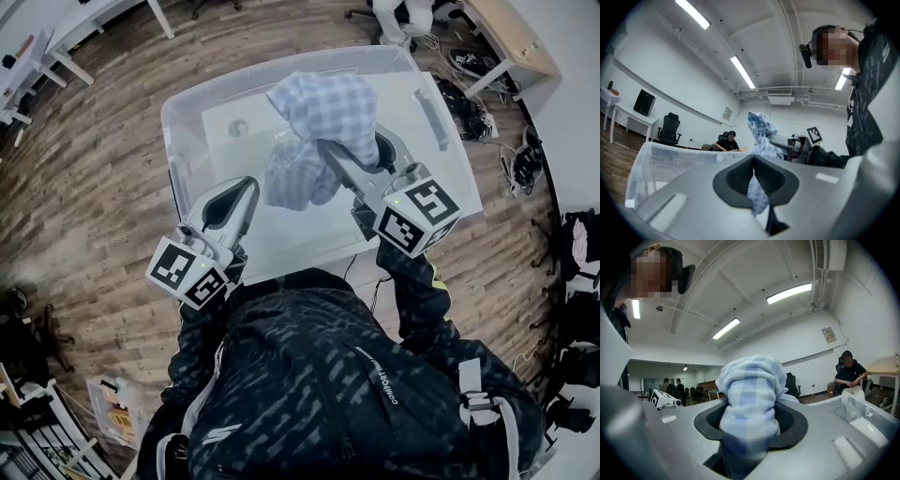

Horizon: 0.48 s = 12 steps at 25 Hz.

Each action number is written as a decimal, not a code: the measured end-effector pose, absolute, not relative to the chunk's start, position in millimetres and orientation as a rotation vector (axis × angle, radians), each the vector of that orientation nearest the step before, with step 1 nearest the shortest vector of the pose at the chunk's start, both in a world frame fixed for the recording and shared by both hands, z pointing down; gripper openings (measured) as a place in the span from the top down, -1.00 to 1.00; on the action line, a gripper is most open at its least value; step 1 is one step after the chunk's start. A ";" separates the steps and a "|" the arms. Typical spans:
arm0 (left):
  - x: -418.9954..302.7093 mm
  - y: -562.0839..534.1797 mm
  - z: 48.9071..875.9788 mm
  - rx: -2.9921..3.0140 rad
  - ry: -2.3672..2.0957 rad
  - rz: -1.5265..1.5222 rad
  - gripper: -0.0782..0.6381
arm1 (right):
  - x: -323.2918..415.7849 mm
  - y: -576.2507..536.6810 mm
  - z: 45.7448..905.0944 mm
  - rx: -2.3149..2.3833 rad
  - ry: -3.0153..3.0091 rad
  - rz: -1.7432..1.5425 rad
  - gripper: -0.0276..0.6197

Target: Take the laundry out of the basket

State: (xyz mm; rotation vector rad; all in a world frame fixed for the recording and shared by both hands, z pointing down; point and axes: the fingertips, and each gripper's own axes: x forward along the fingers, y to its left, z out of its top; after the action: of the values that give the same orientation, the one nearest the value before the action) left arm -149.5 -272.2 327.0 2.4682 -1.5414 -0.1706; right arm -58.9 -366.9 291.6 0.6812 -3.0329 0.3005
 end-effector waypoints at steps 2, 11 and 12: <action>-147.6 -268.3 331.2 2.478 -1.520 -0.161 0.75 | -58.5 -362.8 289.1 0.699 -3.052 0.315 0.29; -119.1 -241.2 326.2 2.512 -1.460 -0.178 0.75 | -31.8 -341.8 266.2 0.761 -3.102 0.331 0.29; -118.8 -237.5 325.0 2.511 -1.460 -0.182 0.75 | -31.6 -339.1 263.1 0.762 -3.106 0.328 0.29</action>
State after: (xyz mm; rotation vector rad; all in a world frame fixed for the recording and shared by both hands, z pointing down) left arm -118.8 -237.5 325.0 2.5114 -1.4597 -0.1823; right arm -31.6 -339.1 263.1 0.7618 -3.1057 0.3277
